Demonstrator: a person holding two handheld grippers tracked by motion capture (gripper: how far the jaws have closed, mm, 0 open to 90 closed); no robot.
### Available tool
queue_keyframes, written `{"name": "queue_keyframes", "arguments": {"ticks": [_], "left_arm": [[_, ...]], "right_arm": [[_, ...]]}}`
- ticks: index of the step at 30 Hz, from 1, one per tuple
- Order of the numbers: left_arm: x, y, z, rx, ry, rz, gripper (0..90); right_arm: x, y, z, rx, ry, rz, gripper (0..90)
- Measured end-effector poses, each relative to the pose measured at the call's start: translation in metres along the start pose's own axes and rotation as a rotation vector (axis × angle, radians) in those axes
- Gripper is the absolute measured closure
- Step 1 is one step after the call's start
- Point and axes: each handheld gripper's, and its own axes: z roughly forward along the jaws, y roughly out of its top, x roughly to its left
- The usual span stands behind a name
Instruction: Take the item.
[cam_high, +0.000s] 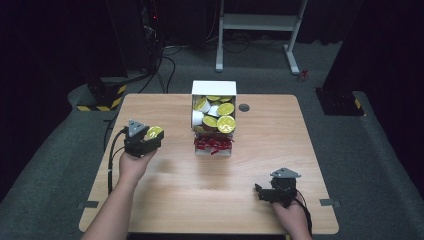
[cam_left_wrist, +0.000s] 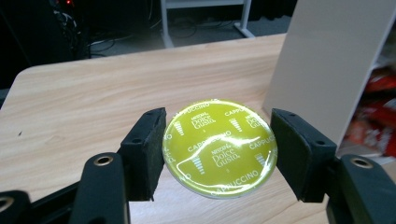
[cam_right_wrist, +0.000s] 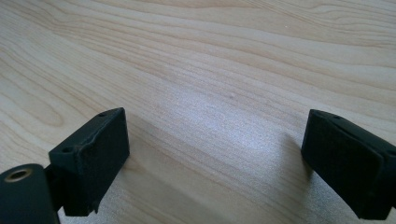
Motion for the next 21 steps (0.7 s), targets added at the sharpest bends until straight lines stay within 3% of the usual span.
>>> {"name": "queue_keyframes", "arguments": {"ticks": [11,17,21], "left_arm": [[0.015,-0.027,0.012,0.058,0.026,-0.028,38.5],[0.009,-0.036,0.025,0.094,0.032,0.009,38.6],[0.004,-0.038,0.031,0.090,0.028,0.009,38.6]], "right_arm": [[0.000,0.000,0.000,0.000,-0.001,-0.001,7.6],[0.000,0.000,0.000,0.001,-0.001,0.002,7.6],[0.000,0.000,0.000,-0.002,-0.001,-0.003,7.6]]}}
